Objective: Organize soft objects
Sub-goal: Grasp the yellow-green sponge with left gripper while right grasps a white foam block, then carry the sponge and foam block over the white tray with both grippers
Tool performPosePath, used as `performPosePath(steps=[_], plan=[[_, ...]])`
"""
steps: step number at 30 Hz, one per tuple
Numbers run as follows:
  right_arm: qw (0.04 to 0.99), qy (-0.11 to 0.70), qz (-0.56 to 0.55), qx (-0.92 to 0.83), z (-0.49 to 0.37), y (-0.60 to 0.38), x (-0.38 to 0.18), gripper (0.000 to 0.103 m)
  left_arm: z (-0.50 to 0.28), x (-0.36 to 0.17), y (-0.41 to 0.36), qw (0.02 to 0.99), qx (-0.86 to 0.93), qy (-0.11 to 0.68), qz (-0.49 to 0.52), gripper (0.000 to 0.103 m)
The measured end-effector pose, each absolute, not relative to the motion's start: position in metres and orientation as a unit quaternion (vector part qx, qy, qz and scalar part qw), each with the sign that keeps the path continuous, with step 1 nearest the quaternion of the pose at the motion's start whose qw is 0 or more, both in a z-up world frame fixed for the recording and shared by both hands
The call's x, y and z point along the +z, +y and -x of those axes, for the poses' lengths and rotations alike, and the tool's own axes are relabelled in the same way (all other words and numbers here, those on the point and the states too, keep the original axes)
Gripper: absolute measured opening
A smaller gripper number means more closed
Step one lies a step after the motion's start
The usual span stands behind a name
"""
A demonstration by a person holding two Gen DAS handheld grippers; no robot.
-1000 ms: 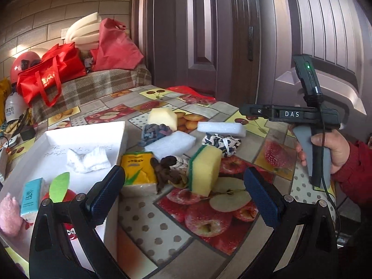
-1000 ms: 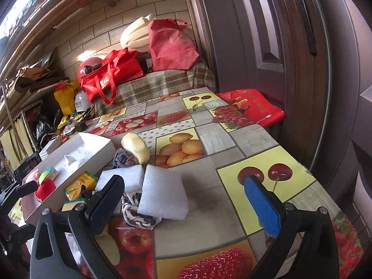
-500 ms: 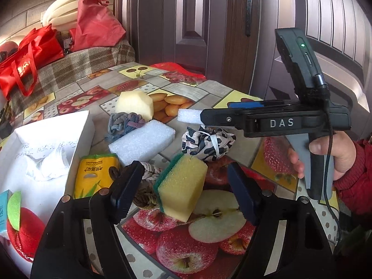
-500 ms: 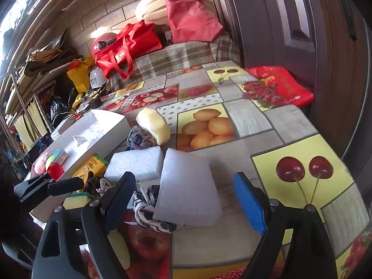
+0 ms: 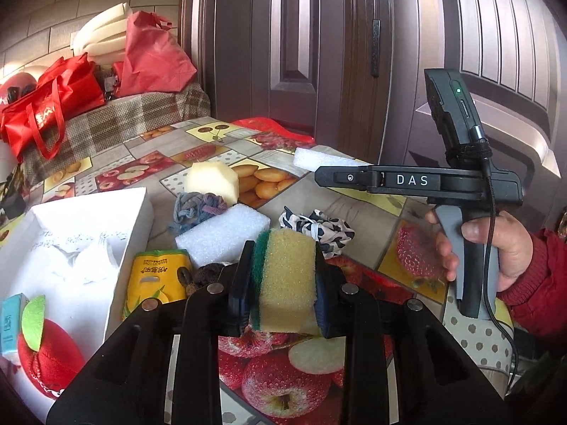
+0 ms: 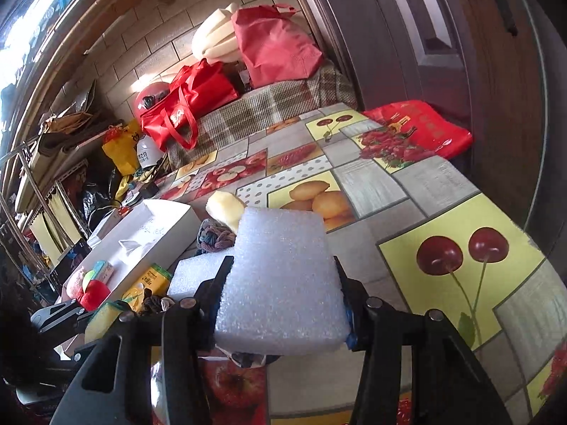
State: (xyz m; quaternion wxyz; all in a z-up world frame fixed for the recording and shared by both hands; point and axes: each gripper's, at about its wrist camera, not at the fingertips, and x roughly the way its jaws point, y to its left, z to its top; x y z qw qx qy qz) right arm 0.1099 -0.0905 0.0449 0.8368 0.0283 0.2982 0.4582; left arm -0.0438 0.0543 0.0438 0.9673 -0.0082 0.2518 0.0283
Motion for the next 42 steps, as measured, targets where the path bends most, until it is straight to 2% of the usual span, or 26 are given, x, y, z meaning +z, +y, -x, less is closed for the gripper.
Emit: performPosePath(steps=[5, 12, 26, 42], plan=[[0.872, 0.219, -0.011, 0.438, -0.088, -0.097, 0.060, 0.050, 0.056, 0.051, 0.050, 0.976, 0.044, 0.215, -0.006, 0.027], [0.892, 0.165, -0.004, 0.420, -0.072, -0.100, 0.070, 0.050, 0.072, 0.057, 0.060, 0.981, 0.085, 0.175, 0.013, 0.027], [0.890, 0.146, -0.009, 0.432, -0.047, -0.089, 0.073, 0.050, 0.093, 0.059, 0.070, 0.982, 0.115, 0.151, 0.020, 0.027], [0.874, 0.132, 0.036, 0.466, -0.013, -0.067, 0.073, 0.050, 0.130, 0.060, 0.096, 0.979, 0.163, 0.125, 0.019, 0.027]])
